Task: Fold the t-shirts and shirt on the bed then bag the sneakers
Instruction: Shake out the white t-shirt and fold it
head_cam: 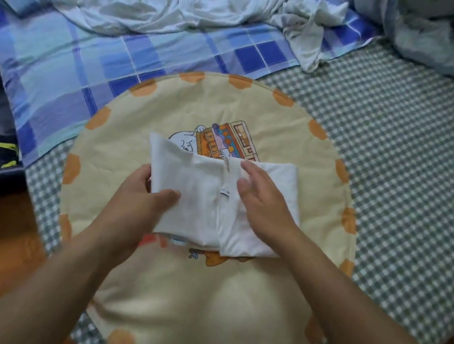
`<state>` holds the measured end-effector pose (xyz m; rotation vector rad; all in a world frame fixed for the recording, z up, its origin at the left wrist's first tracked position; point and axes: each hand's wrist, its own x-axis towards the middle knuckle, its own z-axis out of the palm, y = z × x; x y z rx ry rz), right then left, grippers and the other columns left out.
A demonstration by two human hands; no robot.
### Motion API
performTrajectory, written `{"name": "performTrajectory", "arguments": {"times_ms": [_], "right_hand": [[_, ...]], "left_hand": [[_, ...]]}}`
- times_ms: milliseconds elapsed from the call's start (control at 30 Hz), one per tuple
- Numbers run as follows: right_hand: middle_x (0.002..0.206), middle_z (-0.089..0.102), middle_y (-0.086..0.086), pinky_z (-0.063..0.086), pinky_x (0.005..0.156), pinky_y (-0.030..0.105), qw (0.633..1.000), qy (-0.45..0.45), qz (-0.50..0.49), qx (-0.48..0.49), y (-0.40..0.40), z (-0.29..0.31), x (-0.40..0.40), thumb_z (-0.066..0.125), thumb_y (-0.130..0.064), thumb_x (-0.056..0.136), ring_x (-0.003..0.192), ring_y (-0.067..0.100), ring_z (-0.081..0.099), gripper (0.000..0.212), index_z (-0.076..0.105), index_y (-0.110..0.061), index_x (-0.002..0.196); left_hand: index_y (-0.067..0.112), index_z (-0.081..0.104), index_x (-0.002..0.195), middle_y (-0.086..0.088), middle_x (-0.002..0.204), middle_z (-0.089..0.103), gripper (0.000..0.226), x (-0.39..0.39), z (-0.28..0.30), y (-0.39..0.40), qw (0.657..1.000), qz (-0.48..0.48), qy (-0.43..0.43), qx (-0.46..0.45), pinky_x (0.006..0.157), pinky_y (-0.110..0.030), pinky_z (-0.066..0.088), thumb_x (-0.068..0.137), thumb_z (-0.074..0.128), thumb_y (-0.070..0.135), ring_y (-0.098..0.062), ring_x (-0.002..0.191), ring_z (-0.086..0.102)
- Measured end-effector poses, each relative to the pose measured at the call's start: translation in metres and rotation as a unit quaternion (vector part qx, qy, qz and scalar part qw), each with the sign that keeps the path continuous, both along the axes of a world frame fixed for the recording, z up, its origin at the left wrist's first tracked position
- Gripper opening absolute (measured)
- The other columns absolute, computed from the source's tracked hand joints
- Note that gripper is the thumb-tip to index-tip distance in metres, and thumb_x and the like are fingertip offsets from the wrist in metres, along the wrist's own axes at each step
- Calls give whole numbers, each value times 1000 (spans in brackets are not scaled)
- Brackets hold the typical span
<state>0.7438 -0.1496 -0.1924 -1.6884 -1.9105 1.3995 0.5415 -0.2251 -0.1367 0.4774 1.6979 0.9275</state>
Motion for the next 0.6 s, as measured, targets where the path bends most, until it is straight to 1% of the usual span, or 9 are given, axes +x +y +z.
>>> {"name": "performTrajectory", "arguments": {"times_ms": [67,167,200,267,333,400,467,533,600], "right_hand": [[138,62,-6,43,112,37,968,187,-115,-125,-1,37,16,58,-51,97,127,13,57,45,58,-29,136],[124,71,11,55,99,48,869,370,-211,-254,2,63,50,64,-46,87,113,28,68,52,62,-13,128],[119,72,13,57,96,49,872,351,-235,-249,4,57,58,63,-37,93,109,31,70,41,63,-10,125],[110,75,7,59,91,50,941,147,-255,-169,7,34,69,58,-22,99,101,29,72,19,67,-15,115],[119,71,3,55,89,40,969,-23,-222,-102,5,9,75,53,-19,98,102,21,67,24,63,-20,120],[136,60,-3,45,93,30,973,-59,-218,-41,1,-6,78,50,-18,99,117,18,58,42,50,-22,141],[142,49,-6,40,99,27,972,-86,-210,58,-9,-8,76,48,-16,102,124,12,49,55,35,-26,154],[138,49,-3,40,100,27,961,-123,-161,188,-21,-17,73,48,-9,101,119,13,47,54,40,-21,153],[136,53,4,44,103,35,954,-125,-139,233,-29,-32,73,50,0,98,120,21,49,51,49,-14,147]], "left_hand": [[26,59,128,0,106,73,42,35,23,10,996,-67,21,57,82,-46,61,93,62,4,-23,96,73],[43,37,150,19,93,64,62,105,31,24,969,-233,33,70,72,-30,57,96,63,25,-9,86,68],[43,30,153,19,95,63,65,125,24,27,959,-272,46,59,71,-24,53,97,61,30,-6,87,66],[28,30,157,12,120,59,61,147,1,29,947,-296,121,40,89,-25,47,101,54,29,-10,110,59],[18,36,155,-4,141,49,56,142,-28,24,903,-310,294,41,108,-37,38,101,47,24,-24,131,44],[14,39,153,-11,152,43,56,130,-59,20,829,-325,447,80,115,-49,34,99,43,27,-33,141,33],[15,34,156,-14,164,28,62,118,-82,22,765,-364,517,120,123,-52,19,100,39,39,-39,152,15],[17,25,160,-11,169,12,65,113,-97,33,700,-428,548,164,125,-50,4,103,34,46,-36,156,-2],[18,19,162,-9,170,8,64,114,-101,48,645,-473,561,212,125,-48,0,106,29,46,-31,157,-6]]}}
